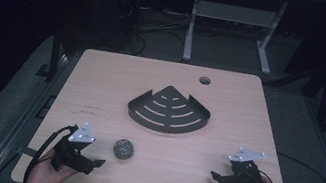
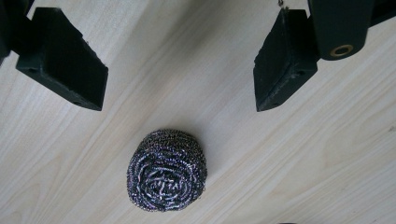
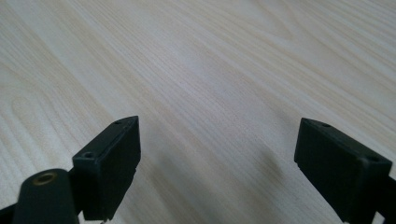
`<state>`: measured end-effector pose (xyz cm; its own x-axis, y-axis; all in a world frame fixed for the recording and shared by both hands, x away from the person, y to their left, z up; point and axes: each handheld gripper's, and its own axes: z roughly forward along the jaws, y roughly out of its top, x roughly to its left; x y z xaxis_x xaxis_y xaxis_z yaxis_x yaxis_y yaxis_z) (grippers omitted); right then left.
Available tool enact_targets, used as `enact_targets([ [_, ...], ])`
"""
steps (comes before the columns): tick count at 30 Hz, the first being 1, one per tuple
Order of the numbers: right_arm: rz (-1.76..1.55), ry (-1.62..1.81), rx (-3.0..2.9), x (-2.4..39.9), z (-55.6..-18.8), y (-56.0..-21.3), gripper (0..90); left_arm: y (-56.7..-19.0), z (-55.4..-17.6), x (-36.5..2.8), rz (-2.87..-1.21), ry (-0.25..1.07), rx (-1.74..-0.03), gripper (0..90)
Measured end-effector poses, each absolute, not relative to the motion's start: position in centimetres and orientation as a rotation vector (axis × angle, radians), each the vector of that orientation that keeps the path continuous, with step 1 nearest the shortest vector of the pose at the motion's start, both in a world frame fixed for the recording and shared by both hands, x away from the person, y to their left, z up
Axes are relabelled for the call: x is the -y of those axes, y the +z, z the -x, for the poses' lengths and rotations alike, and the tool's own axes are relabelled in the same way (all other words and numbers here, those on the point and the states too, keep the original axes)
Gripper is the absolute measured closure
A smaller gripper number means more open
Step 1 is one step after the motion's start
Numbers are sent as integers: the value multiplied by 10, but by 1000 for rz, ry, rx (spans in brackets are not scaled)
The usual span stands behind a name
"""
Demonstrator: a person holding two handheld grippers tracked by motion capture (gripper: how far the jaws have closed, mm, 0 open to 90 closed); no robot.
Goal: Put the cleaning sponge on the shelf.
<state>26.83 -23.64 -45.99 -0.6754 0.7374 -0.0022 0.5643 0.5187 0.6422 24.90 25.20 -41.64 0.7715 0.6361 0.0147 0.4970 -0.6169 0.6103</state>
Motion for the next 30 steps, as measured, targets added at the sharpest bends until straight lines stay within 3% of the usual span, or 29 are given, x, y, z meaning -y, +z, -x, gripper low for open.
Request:
enact_targets([
  [30, -1096, 924, -2483, 238, -268, -458, 141, -417, -274, -215, -2447, 237, -781, 172],
])
